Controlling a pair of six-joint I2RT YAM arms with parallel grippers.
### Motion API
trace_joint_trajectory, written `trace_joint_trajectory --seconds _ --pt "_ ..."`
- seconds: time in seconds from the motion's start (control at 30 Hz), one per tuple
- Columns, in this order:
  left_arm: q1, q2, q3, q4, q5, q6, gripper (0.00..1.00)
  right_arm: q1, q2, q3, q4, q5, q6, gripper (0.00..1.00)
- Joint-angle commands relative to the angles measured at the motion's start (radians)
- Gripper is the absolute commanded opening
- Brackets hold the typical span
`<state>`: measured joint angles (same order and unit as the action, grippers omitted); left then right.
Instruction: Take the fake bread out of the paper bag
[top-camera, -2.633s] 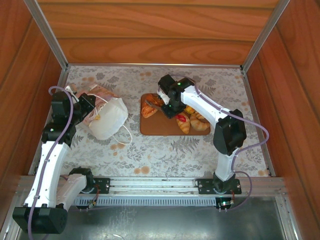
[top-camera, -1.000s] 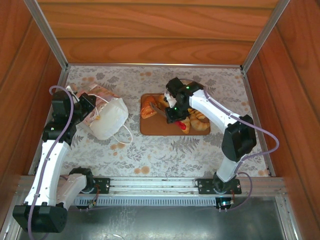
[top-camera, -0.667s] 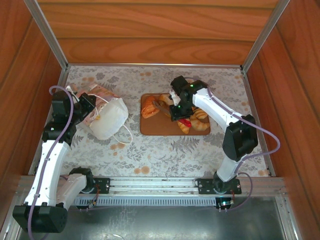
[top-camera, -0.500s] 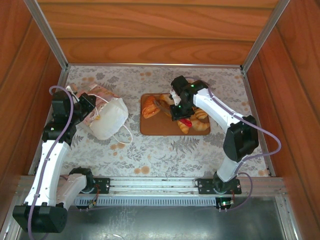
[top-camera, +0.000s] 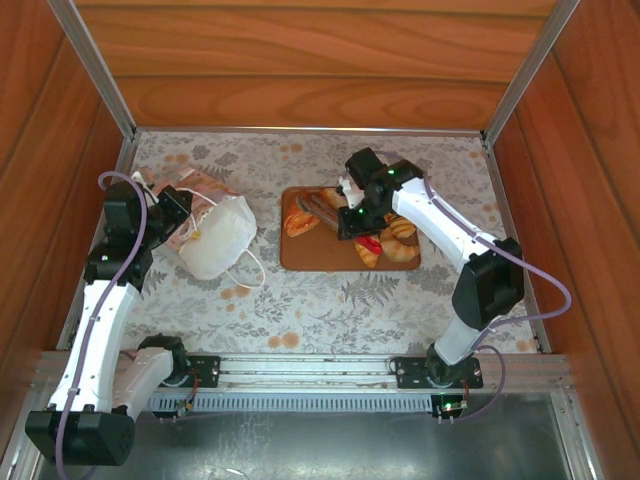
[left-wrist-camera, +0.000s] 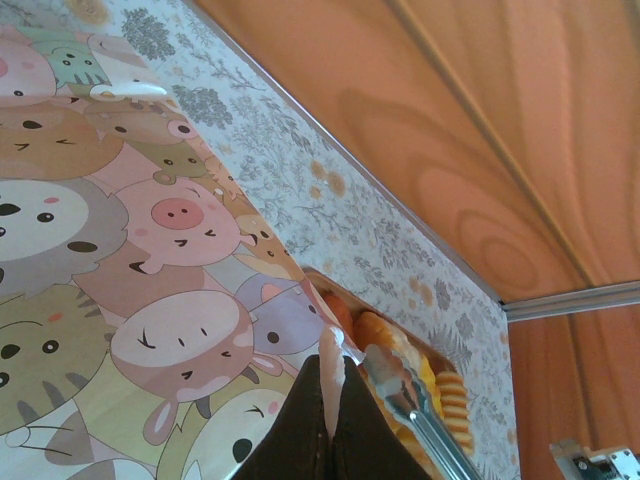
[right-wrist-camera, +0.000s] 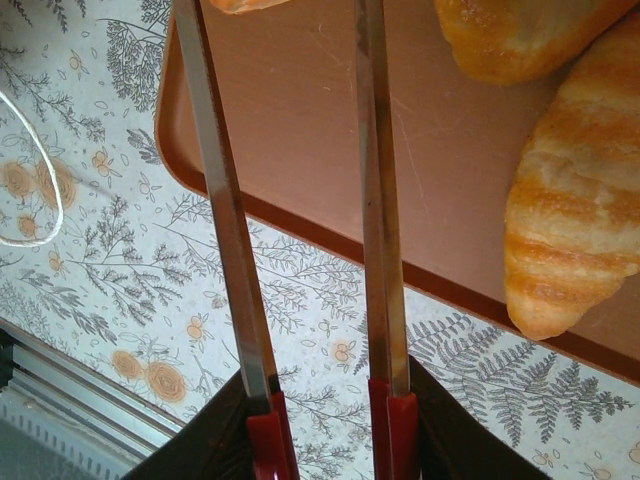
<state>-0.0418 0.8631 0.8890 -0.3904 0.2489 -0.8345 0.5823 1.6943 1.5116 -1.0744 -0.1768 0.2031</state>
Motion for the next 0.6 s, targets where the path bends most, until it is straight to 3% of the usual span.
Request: trace_joint_trajectory --seconds 0.0,0.37,0.57 --pt "-0.003 -0.003 0.020 -0.004 0.007 -0.002 0.00 0.004 0.029 0.003 -0.018 0.000 -0.008 0.35" --pt "-0.004 -0.009 0.021 -0.004 0.007 0.001 0.00 0.005 0.114 0.071 0.005 0.090 0.023 0.33" --pt "-0.004 -0.016 0.021 -0.004 0.002 0.006 0.00 0.006 0.069 0.053 0.004 0.068 0.015 0.33"
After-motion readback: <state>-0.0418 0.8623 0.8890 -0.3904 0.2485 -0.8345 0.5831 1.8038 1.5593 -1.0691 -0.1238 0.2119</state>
